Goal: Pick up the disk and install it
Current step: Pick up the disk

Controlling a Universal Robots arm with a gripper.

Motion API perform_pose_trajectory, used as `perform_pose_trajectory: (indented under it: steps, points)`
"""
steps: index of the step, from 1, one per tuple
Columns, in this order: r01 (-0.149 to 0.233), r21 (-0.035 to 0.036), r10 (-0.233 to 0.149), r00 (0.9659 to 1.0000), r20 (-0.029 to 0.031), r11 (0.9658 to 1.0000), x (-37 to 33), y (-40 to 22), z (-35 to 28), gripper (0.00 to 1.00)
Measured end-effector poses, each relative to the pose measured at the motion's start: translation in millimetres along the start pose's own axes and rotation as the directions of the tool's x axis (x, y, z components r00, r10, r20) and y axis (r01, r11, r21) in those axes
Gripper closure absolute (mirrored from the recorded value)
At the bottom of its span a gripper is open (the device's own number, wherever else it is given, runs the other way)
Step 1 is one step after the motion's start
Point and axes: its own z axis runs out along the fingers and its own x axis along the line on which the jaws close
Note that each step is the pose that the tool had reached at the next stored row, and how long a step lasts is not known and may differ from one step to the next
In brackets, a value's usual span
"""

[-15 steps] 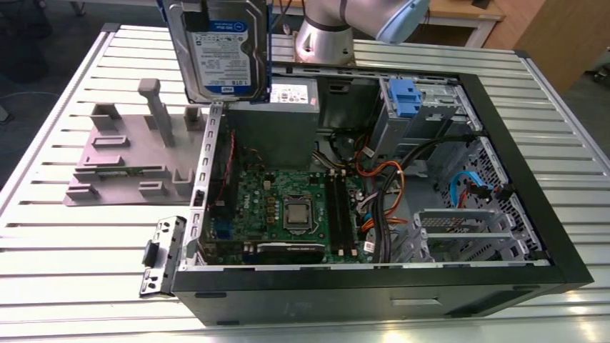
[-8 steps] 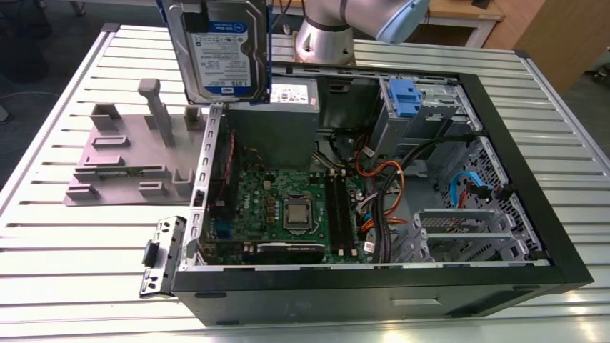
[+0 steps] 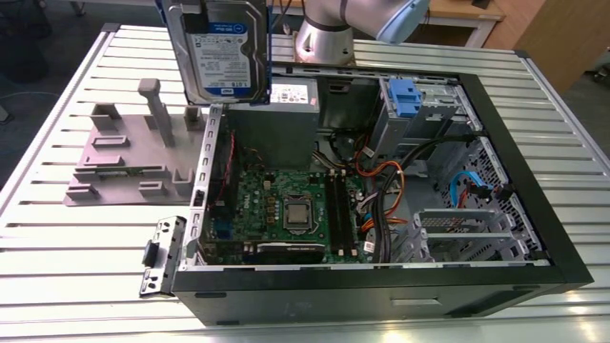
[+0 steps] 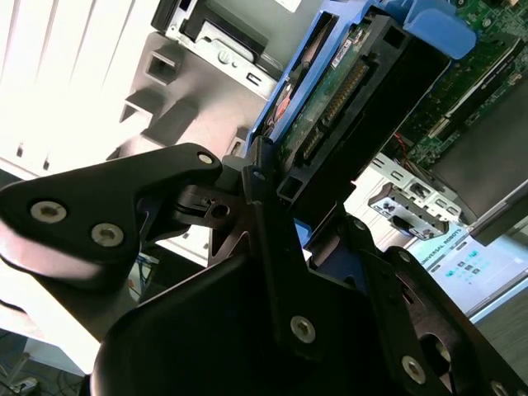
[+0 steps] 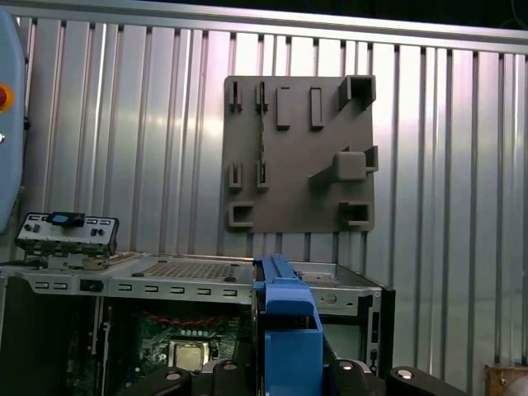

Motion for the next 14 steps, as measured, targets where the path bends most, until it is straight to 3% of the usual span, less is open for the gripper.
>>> perform_pose_trajectory:
  steps: [10,12,14]
  points:
    - [0.000,-0.0002,0.000,1.0000,-0.0057,1.0000,3.4,0.1,0.0,0.64]
    - [-0.001,-0.0005,0.001,0.9999,-0.0148,1.0000,5.1,0.2,0.4,0.64]
    - [-0.001,-0.0005,0.001,0.9999,-0.0149,1.0000,5.4,0.2,0.4,0.64]
